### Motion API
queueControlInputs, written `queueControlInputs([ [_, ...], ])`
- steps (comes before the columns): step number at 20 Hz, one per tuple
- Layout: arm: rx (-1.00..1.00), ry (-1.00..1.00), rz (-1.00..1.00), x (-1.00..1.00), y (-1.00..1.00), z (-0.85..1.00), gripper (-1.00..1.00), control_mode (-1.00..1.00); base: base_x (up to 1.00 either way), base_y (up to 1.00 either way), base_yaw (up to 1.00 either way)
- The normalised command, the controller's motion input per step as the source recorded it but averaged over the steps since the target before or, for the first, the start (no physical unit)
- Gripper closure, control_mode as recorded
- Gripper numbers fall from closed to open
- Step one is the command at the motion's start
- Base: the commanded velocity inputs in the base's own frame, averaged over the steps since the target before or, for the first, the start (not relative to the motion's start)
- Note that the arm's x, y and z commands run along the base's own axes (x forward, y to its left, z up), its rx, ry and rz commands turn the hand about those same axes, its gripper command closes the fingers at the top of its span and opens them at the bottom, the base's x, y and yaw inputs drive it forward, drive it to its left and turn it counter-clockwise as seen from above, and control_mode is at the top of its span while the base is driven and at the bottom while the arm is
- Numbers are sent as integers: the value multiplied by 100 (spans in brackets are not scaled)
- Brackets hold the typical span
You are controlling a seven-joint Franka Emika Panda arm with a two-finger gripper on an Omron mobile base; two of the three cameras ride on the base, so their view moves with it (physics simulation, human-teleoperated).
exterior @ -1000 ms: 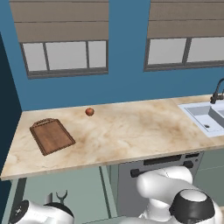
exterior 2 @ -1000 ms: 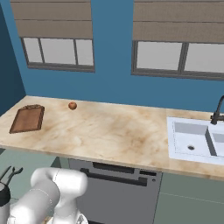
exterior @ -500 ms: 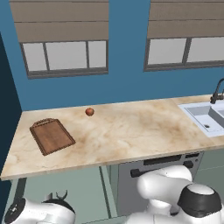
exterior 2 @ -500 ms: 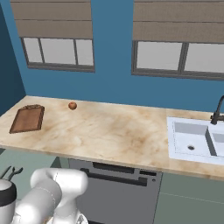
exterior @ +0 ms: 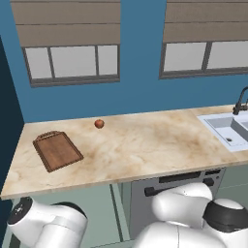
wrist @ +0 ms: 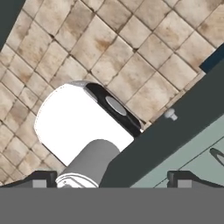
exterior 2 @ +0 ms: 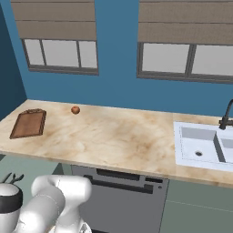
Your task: Open the drawer on the left and place the cutting tools on the cutting board.
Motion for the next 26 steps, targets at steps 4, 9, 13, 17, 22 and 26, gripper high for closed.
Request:
queueControlInputs([
  [4, 6, 0, -15, 24, -19, 2, -100, -100, 0, 0, 0],
  [9, 9, 0, -16, 34, -29, 0, -100, -100, 0, 0, 0],
  [13, 13, 1, -13, 23, -12, -11, -100, -100, 0, 0, 0],
  [17, 15, 6, -6, 13, -5, -18, -100, -100, 0, 0, 0],
  [22, 17, 10, -2, 16, -4, -22, -100, -100, 0, 0, 0],
  [26, 13, 13, 0, 36, -1, -9, -100, -100, 0, 0, 0],
])
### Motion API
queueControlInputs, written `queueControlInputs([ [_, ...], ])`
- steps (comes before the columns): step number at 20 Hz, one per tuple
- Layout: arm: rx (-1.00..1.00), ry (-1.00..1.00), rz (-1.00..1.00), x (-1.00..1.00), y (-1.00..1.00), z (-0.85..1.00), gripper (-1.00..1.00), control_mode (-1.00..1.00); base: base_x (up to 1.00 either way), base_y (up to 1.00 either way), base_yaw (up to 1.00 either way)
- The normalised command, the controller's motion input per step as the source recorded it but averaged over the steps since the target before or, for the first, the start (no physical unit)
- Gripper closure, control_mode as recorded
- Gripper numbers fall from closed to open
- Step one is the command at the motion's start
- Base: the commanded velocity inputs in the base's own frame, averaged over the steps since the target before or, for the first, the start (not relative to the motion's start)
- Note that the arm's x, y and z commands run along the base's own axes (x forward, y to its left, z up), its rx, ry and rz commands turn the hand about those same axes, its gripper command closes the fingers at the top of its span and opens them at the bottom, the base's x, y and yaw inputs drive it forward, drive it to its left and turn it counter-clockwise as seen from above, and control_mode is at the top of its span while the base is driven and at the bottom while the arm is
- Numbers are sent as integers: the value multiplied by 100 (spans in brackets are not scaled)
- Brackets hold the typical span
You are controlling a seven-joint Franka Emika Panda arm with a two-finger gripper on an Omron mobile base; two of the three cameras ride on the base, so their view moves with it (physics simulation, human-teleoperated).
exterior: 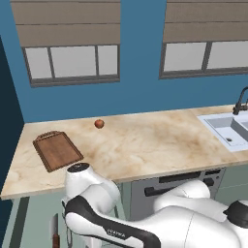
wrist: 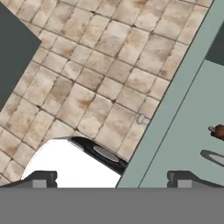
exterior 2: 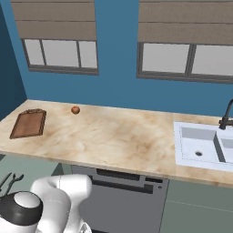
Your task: Open the drawer on the left and place the cutting tools on the cutting board.
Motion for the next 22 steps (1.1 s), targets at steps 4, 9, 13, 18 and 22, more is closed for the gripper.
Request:
queueControlInputs([
  [4, 2, 9, 0, 53, 0, 0, -100, -100, 0, 0, 0],
  [9, -2, 7, -3, 48, 13, -3, -100, -100, 0, 0, 0],
  [13, -7, 2, -3, 23, 26, -4, -100, -100, 0, 0, 0],
  [18, -4, 0, -1, 2, 29, -18, -100, -100, 0, 0, 0],
  [22, -2, 0, -2, 0, 23, -20, -100, -100, 0, 0, 0],
])
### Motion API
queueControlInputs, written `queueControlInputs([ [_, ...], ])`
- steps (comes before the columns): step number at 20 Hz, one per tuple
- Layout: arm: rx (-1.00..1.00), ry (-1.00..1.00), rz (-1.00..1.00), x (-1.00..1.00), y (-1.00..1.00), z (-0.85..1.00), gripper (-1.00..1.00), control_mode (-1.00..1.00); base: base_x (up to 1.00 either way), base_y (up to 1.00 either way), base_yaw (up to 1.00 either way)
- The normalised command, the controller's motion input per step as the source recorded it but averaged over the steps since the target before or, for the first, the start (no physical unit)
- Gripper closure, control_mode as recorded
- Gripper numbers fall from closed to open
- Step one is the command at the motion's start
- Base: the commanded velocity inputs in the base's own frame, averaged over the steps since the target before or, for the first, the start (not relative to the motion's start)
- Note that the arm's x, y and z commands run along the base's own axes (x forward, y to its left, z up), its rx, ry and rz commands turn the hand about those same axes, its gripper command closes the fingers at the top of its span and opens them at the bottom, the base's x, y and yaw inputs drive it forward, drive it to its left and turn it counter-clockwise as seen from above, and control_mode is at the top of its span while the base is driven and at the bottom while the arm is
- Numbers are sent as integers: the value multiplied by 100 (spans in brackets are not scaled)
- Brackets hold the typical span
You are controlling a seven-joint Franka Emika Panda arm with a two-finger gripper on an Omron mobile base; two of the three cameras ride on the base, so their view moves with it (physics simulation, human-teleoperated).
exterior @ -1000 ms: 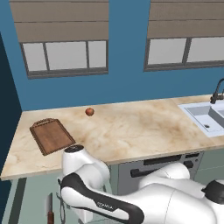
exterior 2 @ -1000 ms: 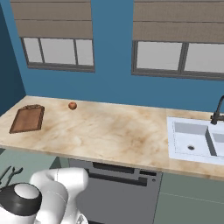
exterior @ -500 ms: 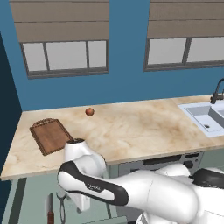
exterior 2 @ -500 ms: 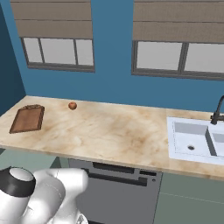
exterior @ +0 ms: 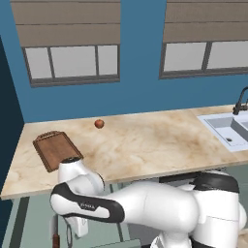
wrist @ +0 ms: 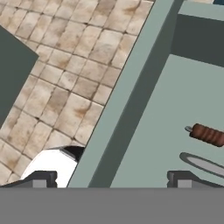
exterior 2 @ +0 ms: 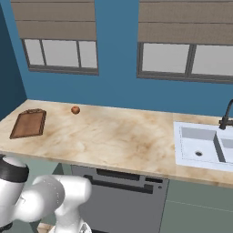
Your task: Open the drawer on the left and place the cutting tools on the cutting board.
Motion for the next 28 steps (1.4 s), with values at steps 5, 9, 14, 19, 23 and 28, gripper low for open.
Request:
queueControlInputs([
  [5, 0, 0, -3, 0, 9, -24, -100, -100, 0, 0, 0],
  [9, 0, 0, -2, 0, 12, -24, -100, -100, 0, 0, 0],
  [14, 0, 0, -2, 0, 11, -23, -100, -100, 0, 0, 0],
  [19, 0, -2, -3, 0, 7, -19, -100, -100, 0, 0, 0],
  [23, -1, -4, -3, 0, 10, -21, -100, -100, 0, 0, 0],
  [28, -2, -5, -3, 0, 7, -18, -100, -100, 0, 0, 0],
])
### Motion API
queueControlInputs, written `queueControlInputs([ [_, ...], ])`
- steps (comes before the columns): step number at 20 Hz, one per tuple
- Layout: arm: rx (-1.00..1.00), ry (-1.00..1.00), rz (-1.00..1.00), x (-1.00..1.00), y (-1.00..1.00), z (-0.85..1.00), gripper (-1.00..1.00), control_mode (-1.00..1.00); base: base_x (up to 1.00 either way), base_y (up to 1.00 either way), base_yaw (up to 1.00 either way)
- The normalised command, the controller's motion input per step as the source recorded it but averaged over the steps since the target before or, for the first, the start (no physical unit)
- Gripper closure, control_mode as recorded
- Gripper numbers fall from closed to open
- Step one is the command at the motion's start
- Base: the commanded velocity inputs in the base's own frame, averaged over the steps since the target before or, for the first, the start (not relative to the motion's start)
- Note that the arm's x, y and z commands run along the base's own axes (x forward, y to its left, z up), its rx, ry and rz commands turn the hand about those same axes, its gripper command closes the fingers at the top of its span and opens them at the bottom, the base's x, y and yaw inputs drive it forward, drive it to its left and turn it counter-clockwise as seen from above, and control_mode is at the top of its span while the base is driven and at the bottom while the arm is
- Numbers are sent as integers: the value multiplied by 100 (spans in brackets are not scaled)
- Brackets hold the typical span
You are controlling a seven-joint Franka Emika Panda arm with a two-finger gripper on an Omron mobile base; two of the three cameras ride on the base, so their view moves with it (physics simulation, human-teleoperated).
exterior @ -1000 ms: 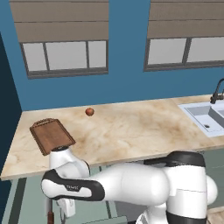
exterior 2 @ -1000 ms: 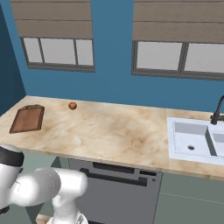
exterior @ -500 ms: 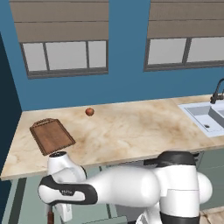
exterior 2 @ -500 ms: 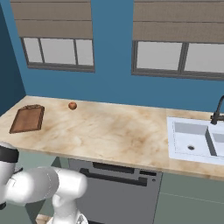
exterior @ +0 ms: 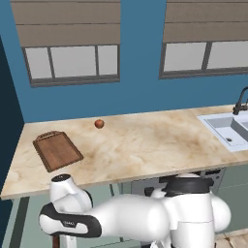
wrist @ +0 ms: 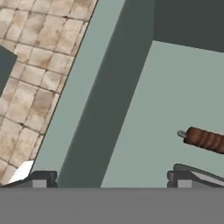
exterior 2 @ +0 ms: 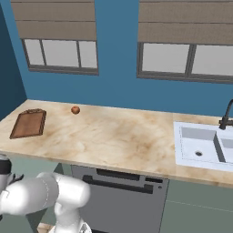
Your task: Open the drawer on the left and place the cutting tools on the cutting board.
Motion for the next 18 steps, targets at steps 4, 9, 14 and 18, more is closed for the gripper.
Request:
queueControlInputs([
  [4, 0, -5, -5, 0, 0, -14, -100, -100, 0, 0, 0],
  [9, 0, -4, -6, 0, 0, -19, -100, -100, 0, 0, 0],
  [14, 0, -1, -5, -7, 0, -30, -100, -100, 0, 0, 0],
  [18, 0, 0, -4, -29, 0, -34, -100, -100, 0, 0, 0],
])
